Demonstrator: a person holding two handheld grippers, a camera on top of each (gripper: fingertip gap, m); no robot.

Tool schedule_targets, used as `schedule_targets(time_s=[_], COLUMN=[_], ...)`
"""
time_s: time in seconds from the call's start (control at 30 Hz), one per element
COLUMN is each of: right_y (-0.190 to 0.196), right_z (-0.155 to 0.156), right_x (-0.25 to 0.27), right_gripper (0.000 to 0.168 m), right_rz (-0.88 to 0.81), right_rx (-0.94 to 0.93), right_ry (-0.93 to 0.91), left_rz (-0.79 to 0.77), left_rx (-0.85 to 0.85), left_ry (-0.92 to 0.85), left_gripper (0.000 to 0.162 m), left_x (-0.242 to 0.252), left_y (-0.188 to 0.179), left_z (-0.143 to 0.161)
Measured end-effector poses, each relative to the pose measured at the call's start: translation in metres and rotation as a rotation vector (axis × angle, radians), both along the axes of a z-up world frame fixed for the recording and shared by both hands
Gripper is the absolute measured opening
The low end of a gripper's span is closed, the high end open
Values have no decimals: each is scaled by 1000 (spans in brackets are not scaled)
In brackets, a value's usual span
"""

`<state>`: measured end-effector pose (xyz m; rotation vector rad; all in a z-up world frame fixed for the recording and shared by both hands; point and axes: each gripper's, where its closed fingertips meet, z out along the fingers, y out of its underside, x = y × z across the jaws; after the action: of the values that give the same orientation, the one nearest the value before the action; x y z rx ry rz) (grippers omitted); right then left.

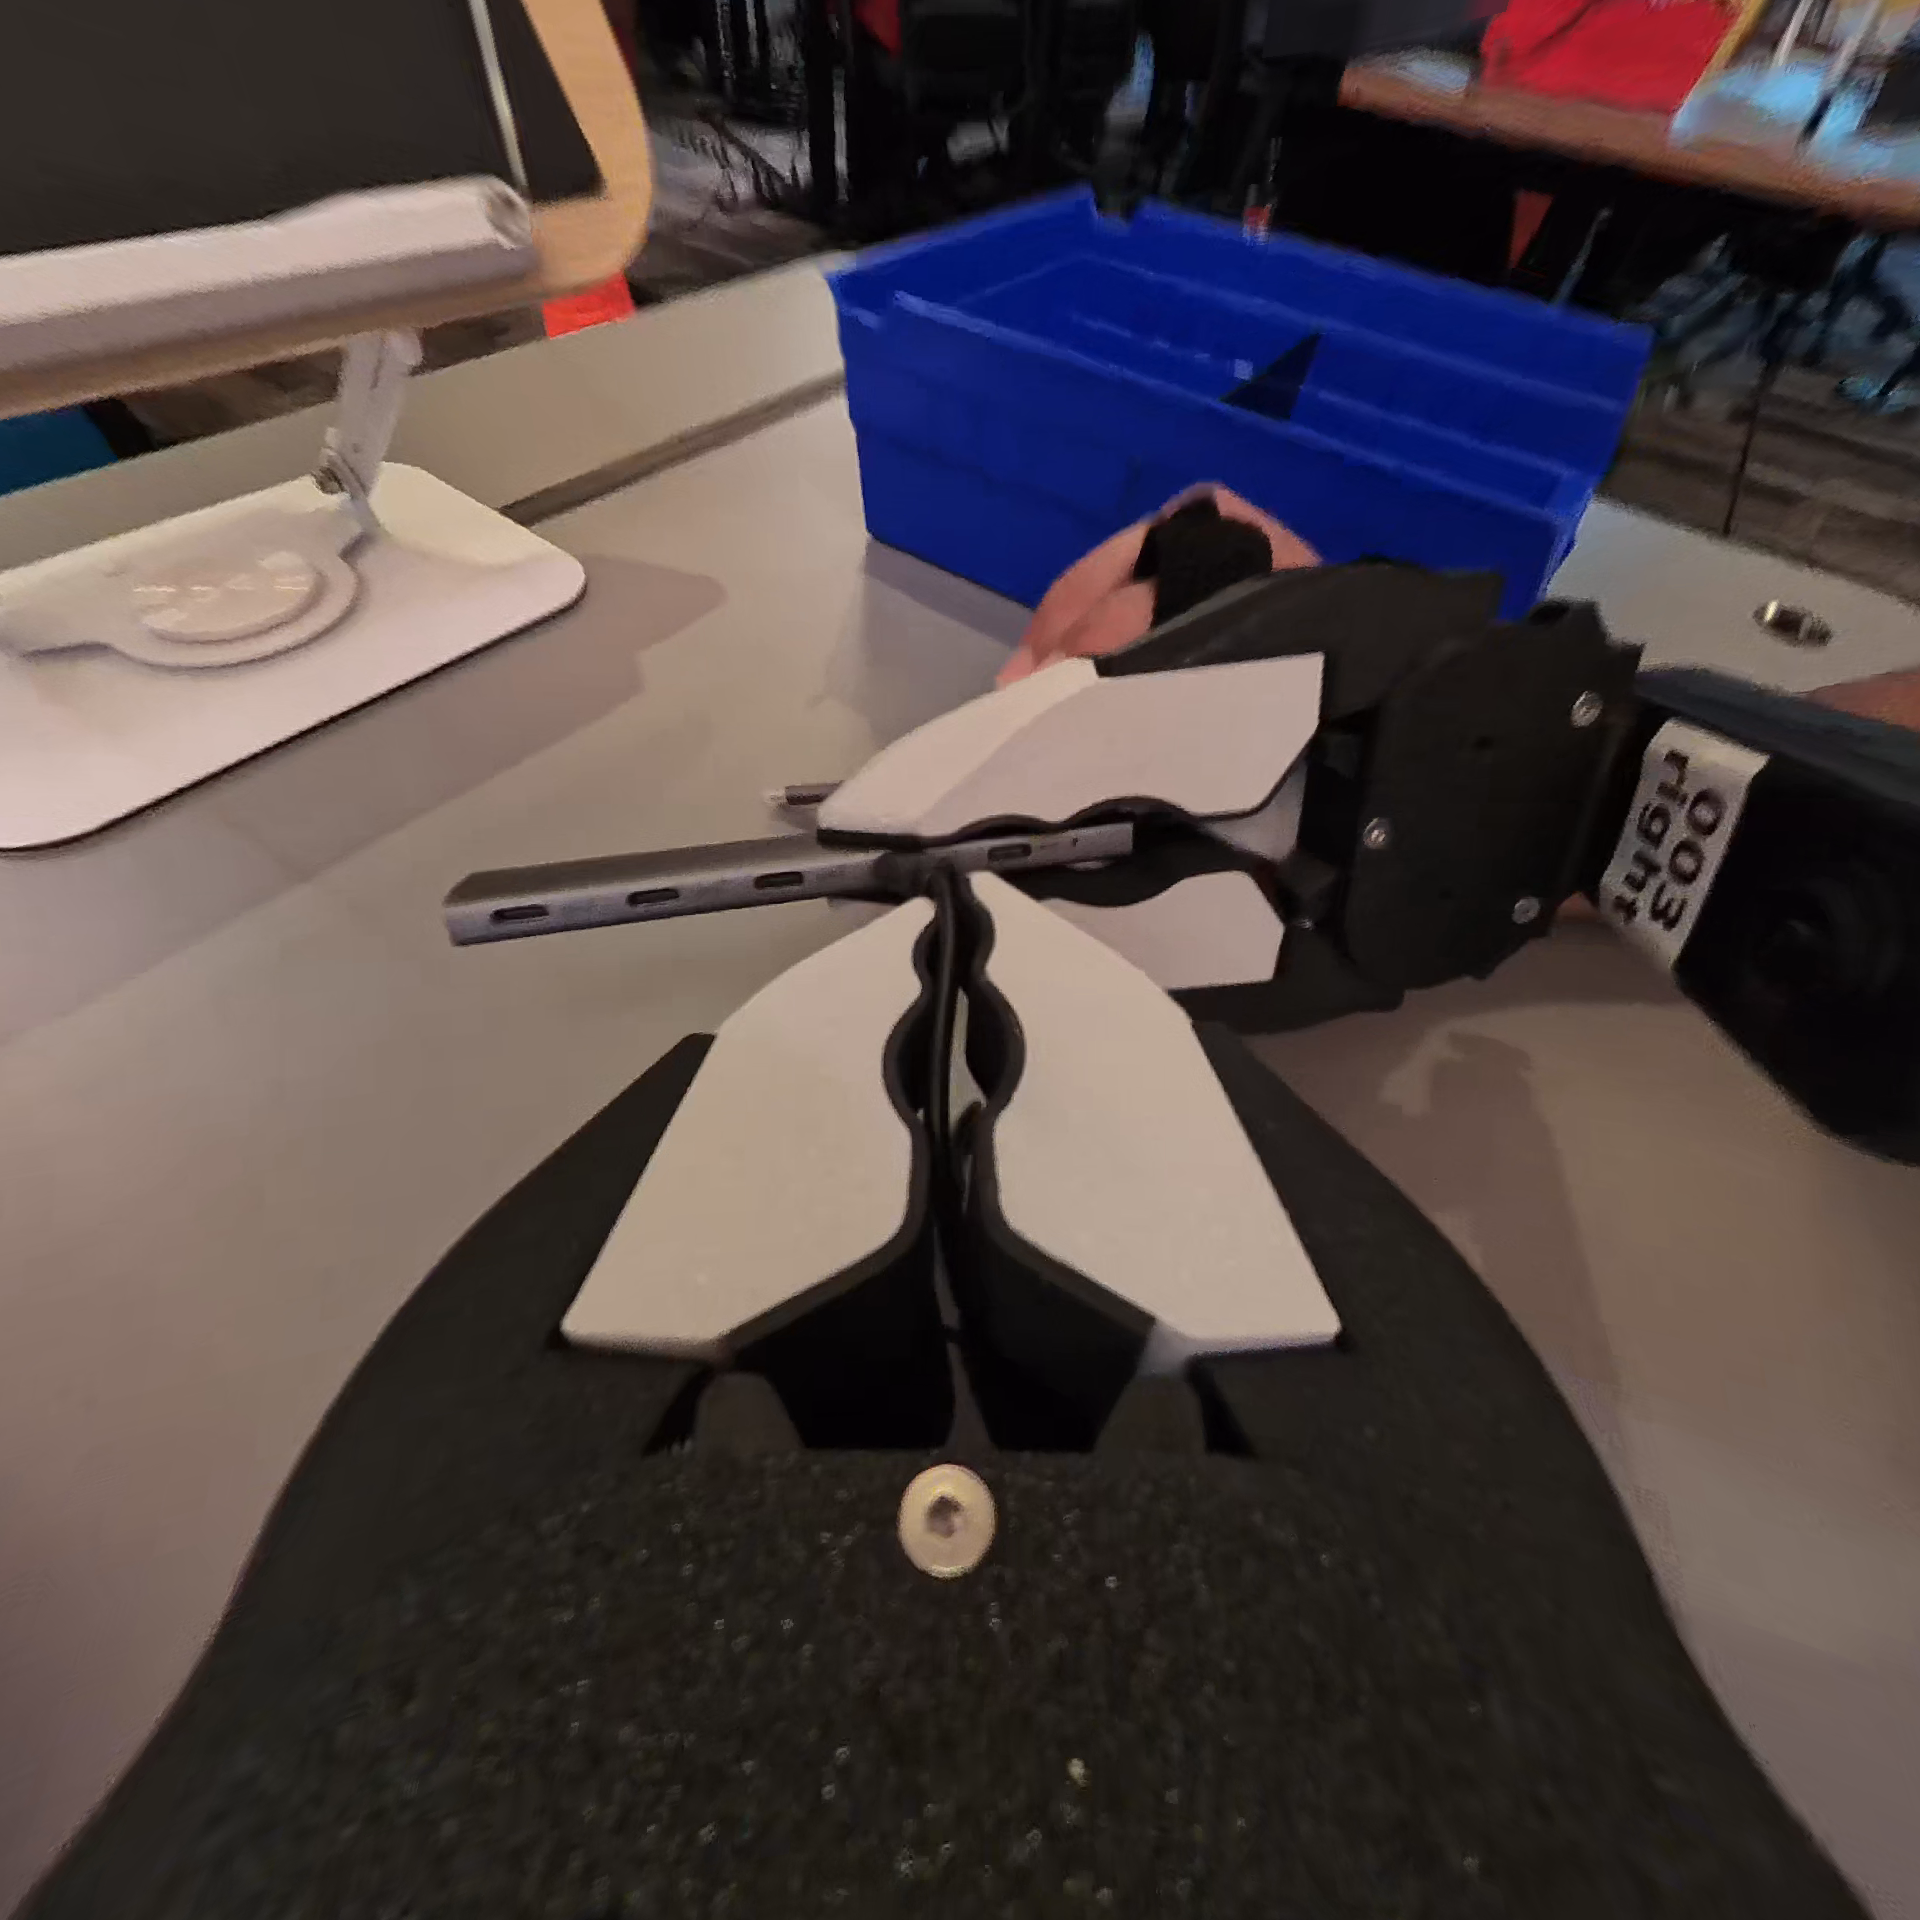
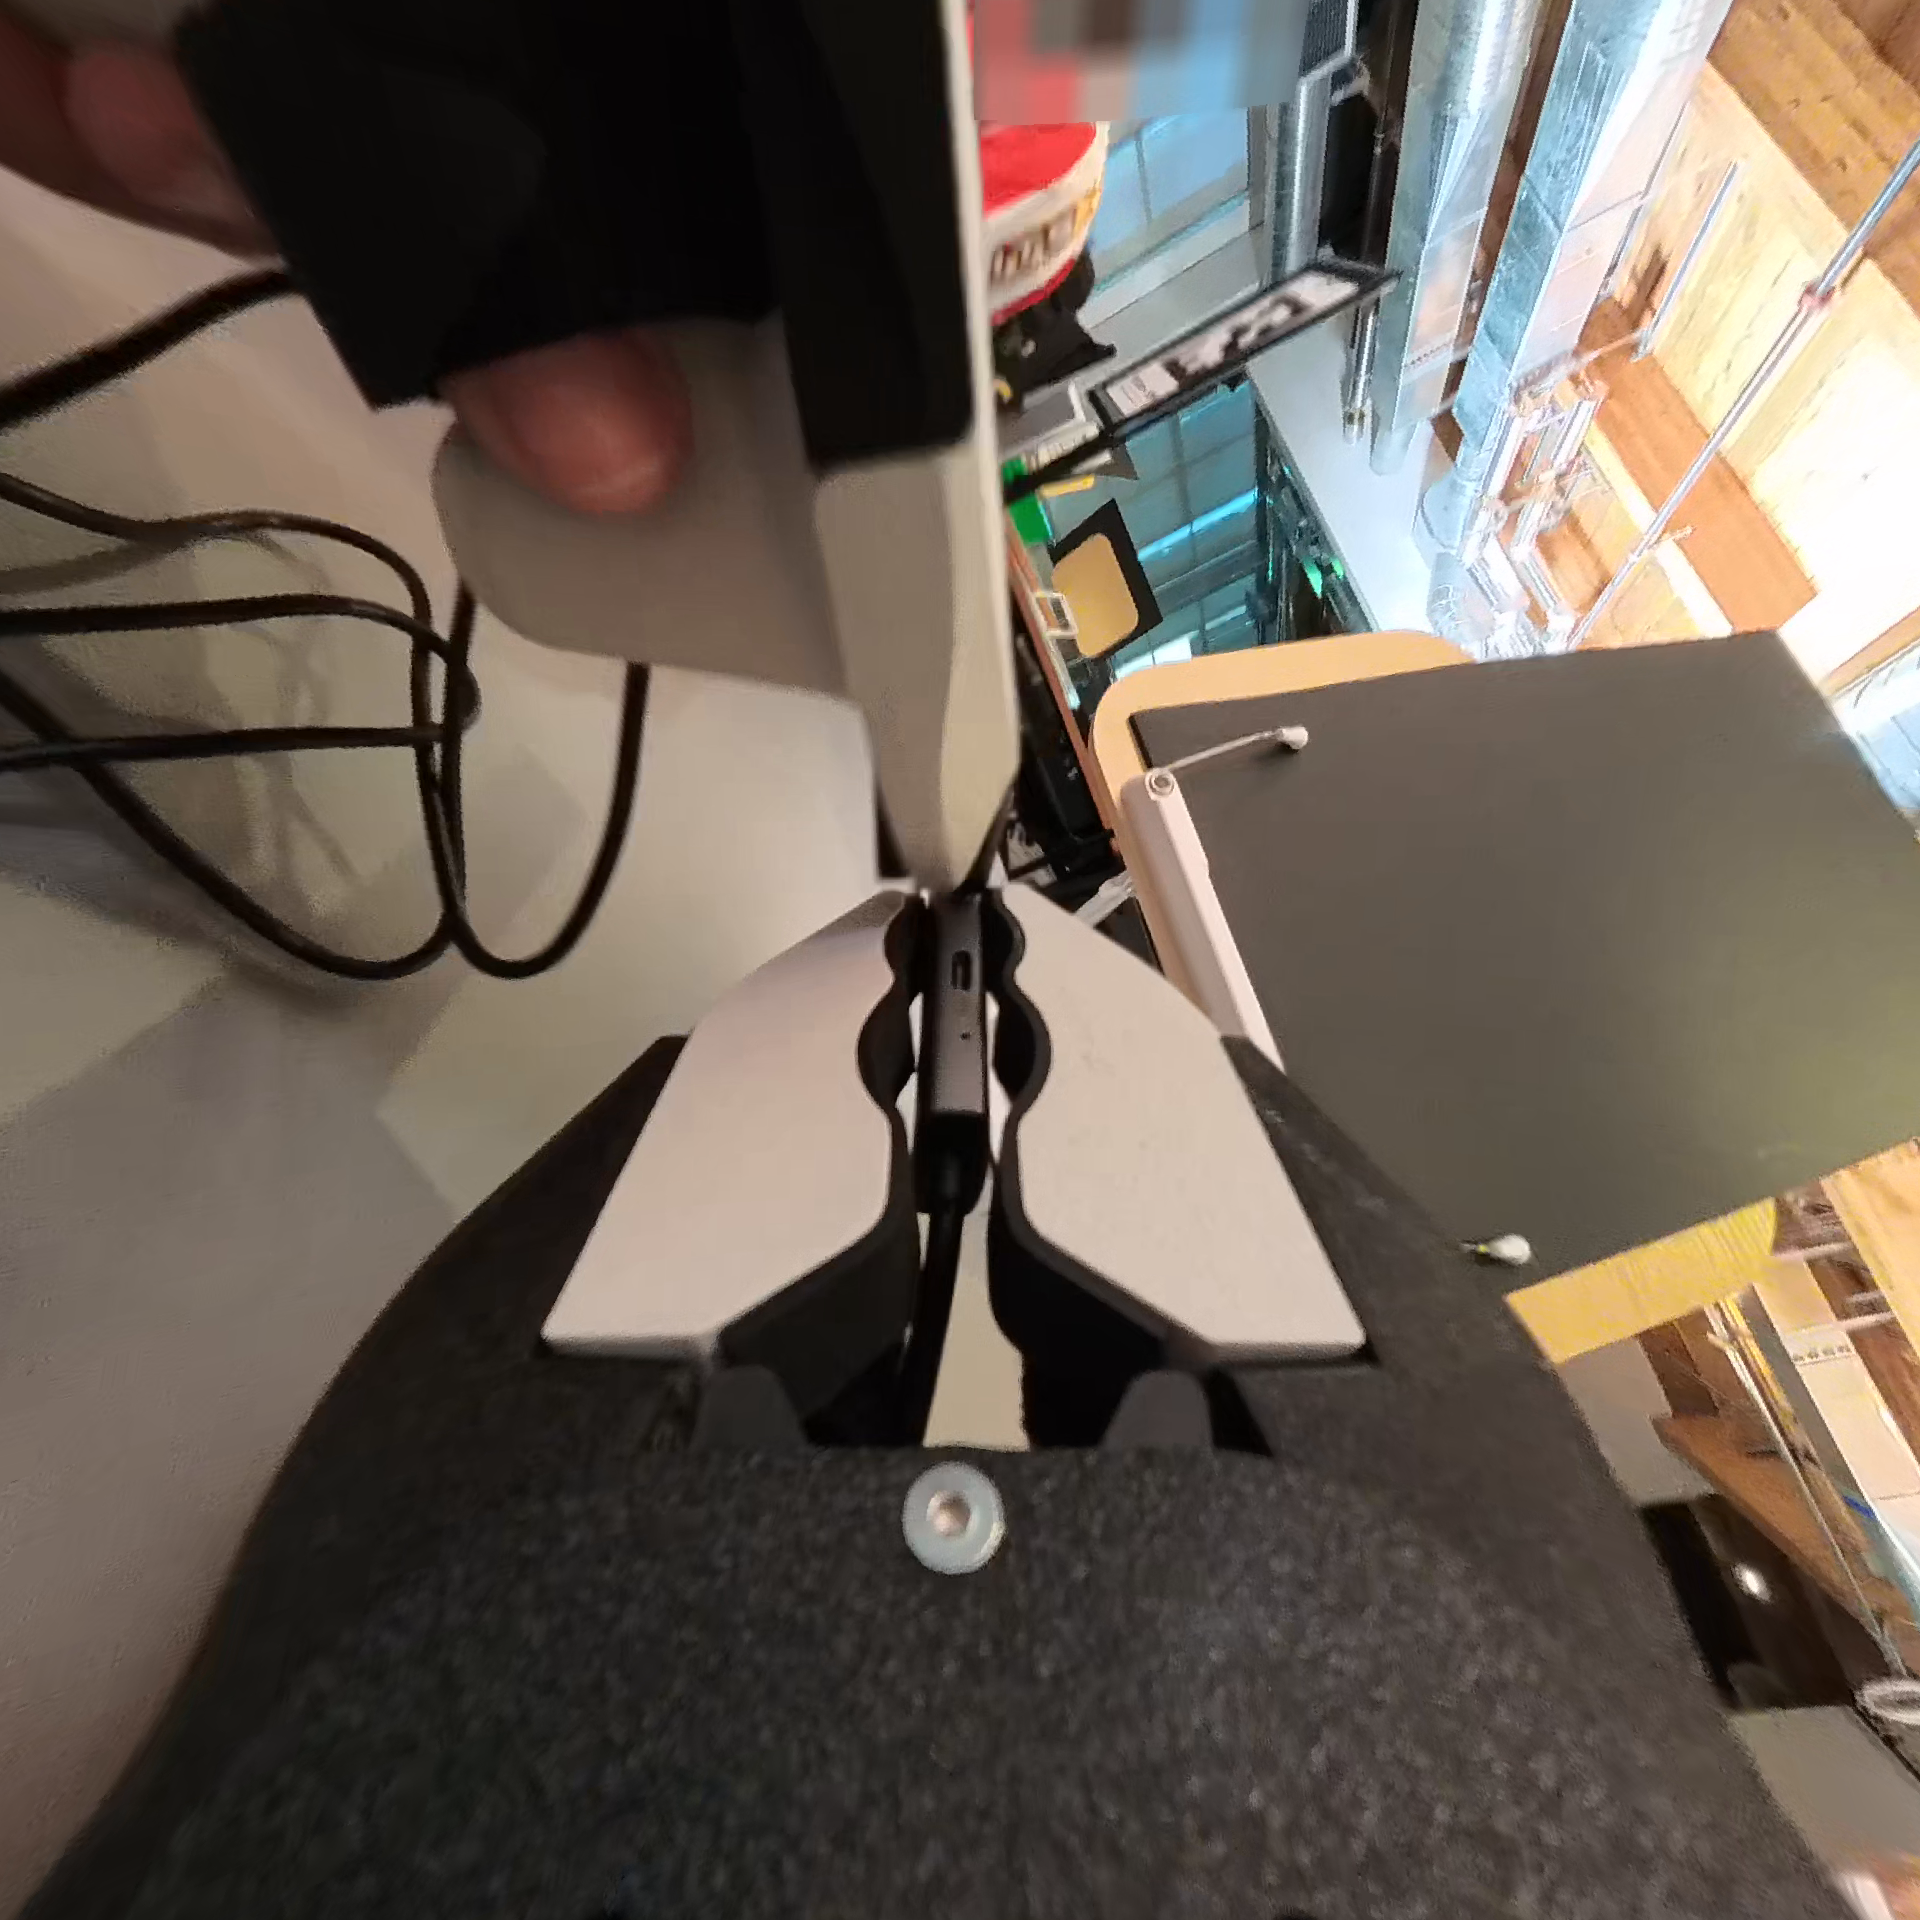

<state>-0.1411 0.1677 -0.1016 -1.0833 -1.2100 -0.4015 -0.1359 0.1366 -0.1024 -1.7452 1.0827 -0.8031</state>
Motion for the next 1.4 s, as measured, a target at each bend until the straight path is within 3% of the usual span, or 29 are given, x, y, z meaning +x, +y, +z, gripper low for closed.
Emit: schedule_targets(time_s=[0.23, 0.47, 0.6, 0.9, 1.4], right_y=[13, 13, 15, 16, 15], right_z=[-10, -12, -13, -10, -15], right_x=[8, 7, 11, 11, 8], right_gripper=[10, 10, 10, 9, 9], right_rz=[-80, -79, -89, -100, -99], right_rx=[-8, 33, 49, 79, 92], right_ry=[-57, -116, -143, -154, -191], left_rz=[42, 42, 17, 32, 43], left_rx=[-57, 10, -185, -609, -727], left_ry=[-47, 41, 15, -280, -347], left_gripper=[0, 2, 2, 1, 0], left_x=[-7, -6, -3, -7, -5], left_y=[9, 9, 2, 6, 5], left_z=[-2, -14, -20, -10, -11])
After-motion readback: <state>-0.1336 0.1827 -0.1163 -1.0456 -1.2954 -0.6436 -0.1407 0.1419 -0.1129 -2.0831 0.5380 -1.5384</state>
